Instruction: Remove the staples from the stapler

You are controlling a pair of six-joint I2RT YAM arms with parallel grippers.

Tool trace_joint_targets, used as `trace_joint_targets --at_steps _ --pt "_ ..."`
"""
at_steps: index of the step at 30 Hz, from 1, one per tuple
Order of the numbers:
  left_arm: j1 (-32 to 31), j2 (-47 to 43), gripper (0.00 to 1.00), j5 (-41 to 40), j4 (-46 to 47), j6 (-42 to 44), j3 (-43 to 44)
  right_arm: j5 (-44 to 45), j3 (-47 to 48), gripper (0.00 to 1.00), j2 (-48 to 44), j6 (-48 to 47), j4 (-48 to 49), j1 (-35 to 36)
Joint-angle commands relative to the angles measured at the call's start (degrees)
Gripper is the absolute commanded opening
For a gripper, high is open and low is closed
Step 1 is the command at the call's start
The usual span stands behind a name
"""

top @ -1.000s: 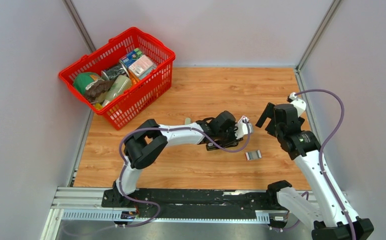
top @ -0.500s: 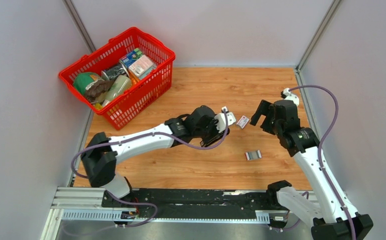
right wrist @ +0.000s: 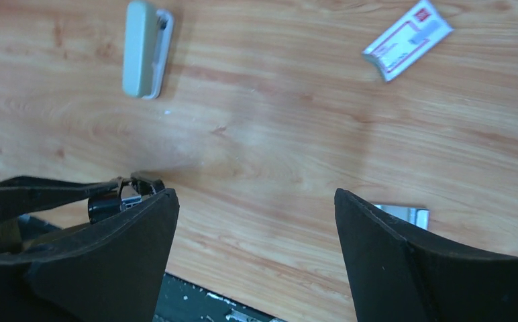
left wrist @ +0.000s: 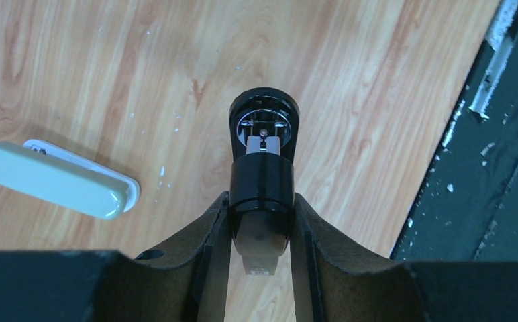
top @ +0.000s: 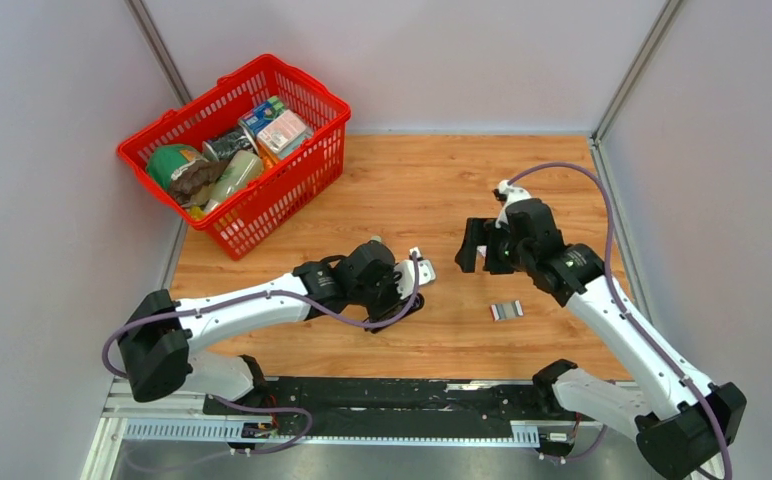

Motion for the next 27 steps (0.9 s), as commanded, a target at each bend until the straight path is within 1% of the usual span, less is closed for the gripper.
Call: trace_joint_targets --at_steps 1,5,6,7,10,15,19,24,27 --pt "-0.1 -5.08 0.0 4.76 1.76 0.49 -1.61 -7.99 -0.21 0.87 0.21 -4.11 3.73 2.35" --pt "-0.1 -7.9 0.0 8.63 8.35 -1.35 -6.88 -12.66 -4.52 0.81 -2.25 -4.55 7.42 4.28" --pt "-0.1 -8.43 0.0 9.25 11.67 -1.88 -7.94 -13.1 -4.96 0.8 -2.87 -4.64 7.95 4.72" --pt "-0.1 -9.3 0.0 10.65 12.92 -2.06 -9.87 -13.36 -5.23 0.79 -3.4 -4.81 8.13 5.25" --pt "-0.1 -11.15 0.0 14.51 17.14 -2.94 -11.29 -15.99 -4.18 0.76 -4.19 -5.43 7.61 6.74" --pt "-0.1 -15.11 0.0 19.8 19.96 -6.27 -10.94 -22.05 -1.28 0.75 -6.21 -7.18 6.29 8.24" --pt "-0.1 -18.27 0.0 22.87 20.05 -9.26 -10.42 -27.07 0.83 0.74 -8.41 -9.47 4.89 8.68" --pt "-0.1 -19.77 0.0 27.61 19.26 -12.95 -8.05 -31.11 3.2 0.74 -8.68 -12.01 3.74 10.08" --pt "-0.1 -20.3 0.0 29.55 17.86 -15.58 -6.64 -32.0 5.84 0.74 -7.36 -14.56 1.46 12.45"
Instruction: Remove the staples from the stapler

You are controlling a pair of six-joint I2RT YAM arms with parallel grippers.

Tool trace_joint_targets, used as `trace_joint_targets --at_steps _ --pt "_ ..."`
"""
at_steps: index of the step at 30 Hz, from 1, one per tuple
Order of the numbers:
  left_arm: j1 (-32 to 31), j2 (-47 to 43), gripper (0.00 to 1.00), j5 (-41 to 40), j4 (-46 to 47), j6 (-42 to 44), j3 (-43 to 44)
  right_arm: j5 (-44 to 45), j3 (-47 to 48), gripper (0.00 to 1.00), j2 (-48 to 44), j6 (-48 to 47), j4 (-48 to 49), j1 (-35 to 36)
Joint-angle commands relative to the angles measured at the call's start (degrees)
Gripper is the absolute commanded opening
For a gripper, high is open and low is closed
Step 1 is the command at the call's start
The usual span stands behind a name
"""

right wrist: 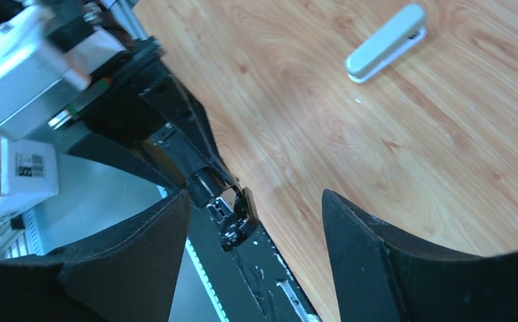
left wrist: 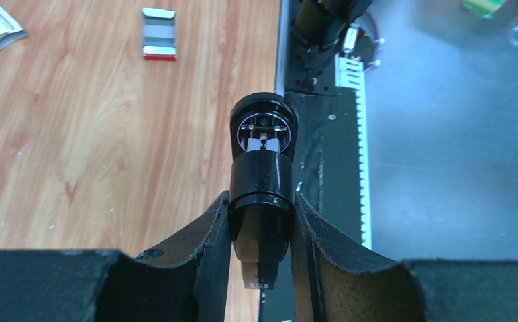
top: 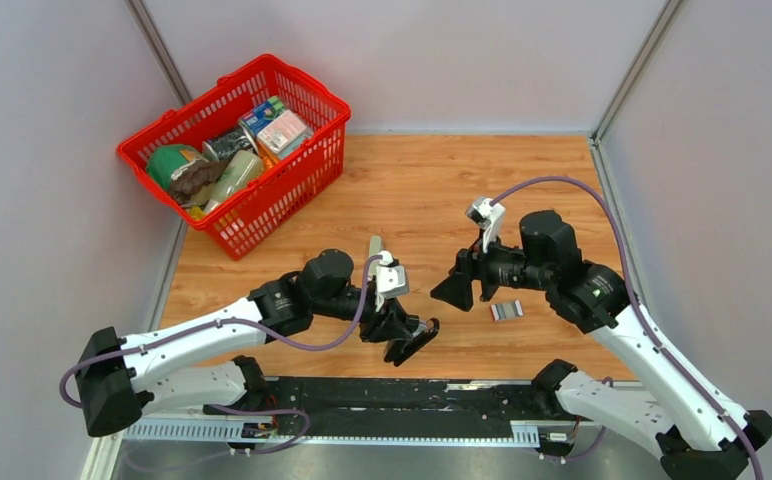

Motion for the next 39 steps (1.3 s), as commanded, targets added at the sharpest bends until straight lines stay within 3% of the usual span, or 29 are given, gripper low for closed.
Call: trace_joint_targets --at_steps 1,11,22,30,37,39 --pt "-0.08 -2.51 0.0 6.67 3.28 -5.49 5.25 -4.09 5.4 0.74 1.36 -5.25 -2.96 3.49" --pt "2.81 -3.65 0.0 11.59 0.64 -13.4 9.56 -12.17 7.17 0.7 2.86 -8.86 -3.14 8.25" --pt "6.77 -2.77 0.0 16.34 2.74 -15.16 9.13 -14.28 6.99 0.66 5.85 -10.09 -2.44 9.57" --pt "6.86 -2.16 0.0 20.56 3.72 -14.99 8.86 -15.34 8.31 0.59 8.04 -10.8 -2.61 10.71" --pt "6.86 -1.54 0.0 21.44 2.92 -14.11 9.04 -15.95 8.67 0.43 8.66 -11.59 -3.4 11.68" --pt "6.86 -1.37 0.0 21.53 2.75 -13.94 9.22 -15.95 8.58 0.44 8.31 -11.77 -3.84 12.12"
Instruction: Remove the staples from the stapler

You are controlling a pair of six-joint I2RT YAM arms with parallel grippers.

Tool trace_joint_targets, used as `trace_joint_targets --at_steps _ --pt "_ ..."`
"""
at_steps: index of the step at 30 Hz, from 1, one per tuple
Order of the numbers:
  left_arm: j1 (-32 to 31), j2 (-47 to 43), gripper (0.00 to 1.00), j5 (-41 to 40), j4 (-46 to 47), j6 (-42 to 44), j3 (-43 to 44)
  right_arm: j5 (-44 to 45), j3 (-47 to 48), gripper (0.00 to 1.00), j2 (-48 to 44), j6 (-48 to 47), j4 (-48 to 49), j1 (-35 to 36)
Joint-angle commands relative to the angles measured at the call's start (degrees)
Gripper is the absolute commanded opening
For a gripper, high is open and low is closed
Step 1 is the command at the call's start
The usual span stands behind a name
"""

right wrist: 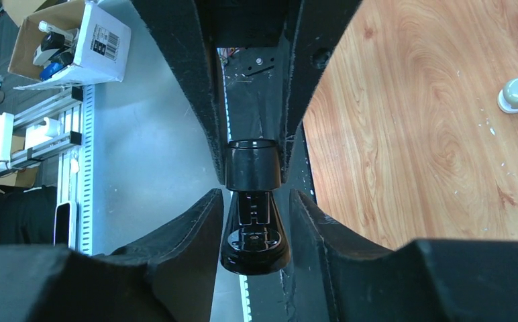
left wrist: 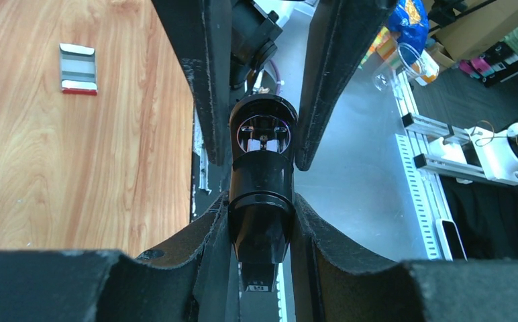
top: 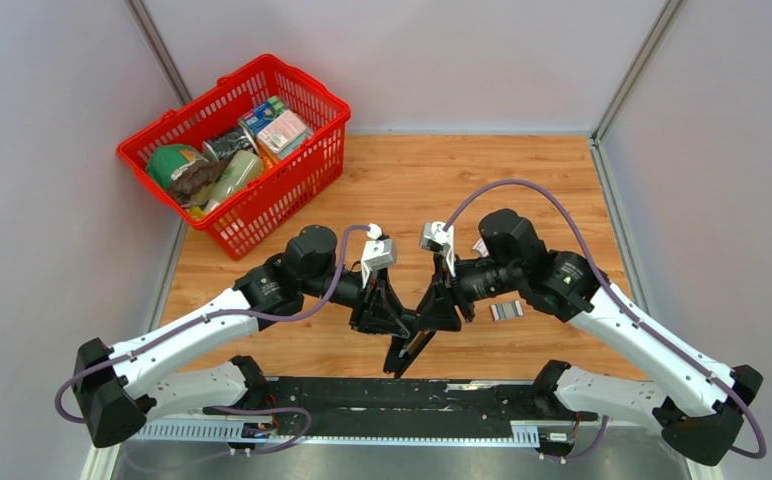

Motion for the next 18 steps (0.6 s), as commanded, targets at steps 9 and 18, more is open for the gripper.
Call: trace_joint_targets --at_steps 9,18 --pt "0.09 -0.19 0.0 2.71 3.13 0.76 3.43 -0.1 0.74 0.45 -1.88 -1.14 -1.4 2.86" --pt "0.09 -0.71 0.0 3.15 4.36 -0.12 3.51 1.3 0.3 0.41 -1.36 -1.14 -1.4 3.91"
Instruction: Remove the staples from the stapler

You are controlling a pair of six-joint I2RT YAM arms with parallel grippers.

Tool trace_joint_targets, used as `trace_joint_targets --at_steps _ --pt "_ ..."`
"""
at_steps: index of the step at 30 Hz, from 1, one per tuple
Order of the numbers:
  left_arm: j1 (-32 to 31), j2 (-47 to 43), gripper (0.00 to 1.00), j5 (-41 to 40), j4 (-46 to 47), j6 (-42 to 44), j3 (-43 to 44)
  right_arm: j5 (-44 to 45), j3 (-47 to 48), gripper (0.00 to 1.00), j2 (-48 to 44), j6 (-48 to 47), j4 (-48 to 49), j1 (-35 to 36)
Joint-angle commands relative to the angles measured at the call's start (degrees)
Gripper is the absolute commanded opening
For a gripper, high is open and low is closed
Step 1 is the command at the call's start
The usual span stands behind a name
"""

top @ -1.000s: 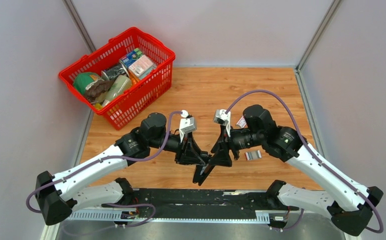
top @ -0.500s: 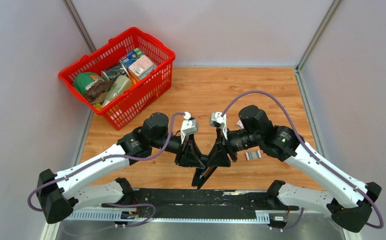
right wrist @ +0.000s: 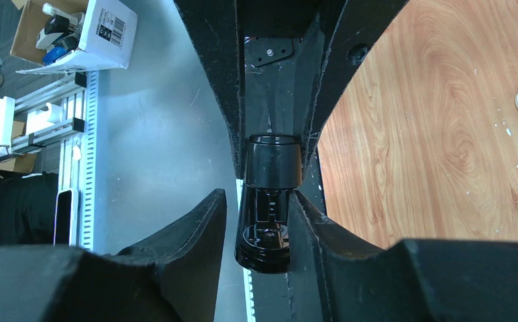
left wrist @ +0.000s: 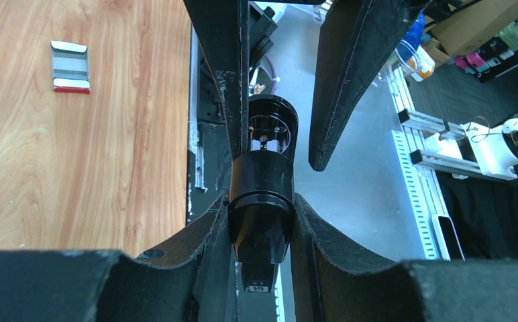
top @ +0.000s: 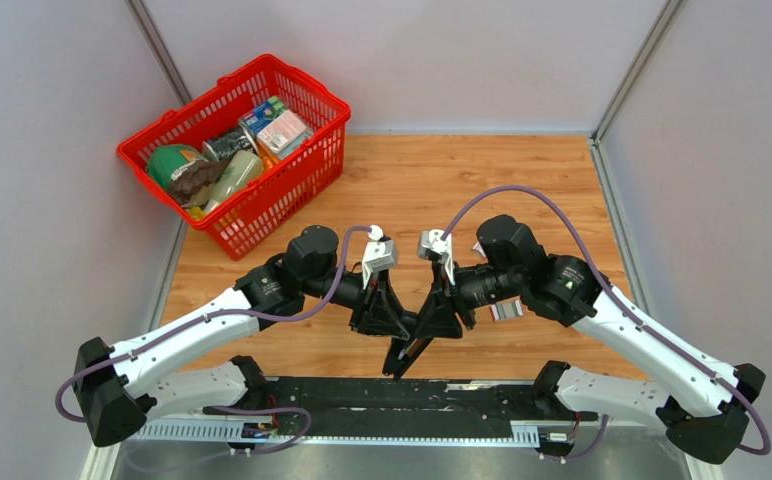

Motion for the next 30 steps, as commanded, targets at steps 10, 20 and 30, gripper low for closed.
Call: trace_joint_targets --at_steps 10,20,30 --pt "0.09 -1.5 0.0 3.44 6.6 -1.48 4.18 2.74 -1.45 0.25 -0.11 0.28 0.39 1.82" --pt "0.17 -7.12 0.0 -5.24 10.03 -0.96 2.51 5.9 -6.98 0.0 -5.81 4.67 4.43 2.35" --pt "0.52 -11.7 0.0 -12.81 8.1 1.32 2.68 6.43 -13.05 0.0 -10.47 9.95 8.39 2.26"
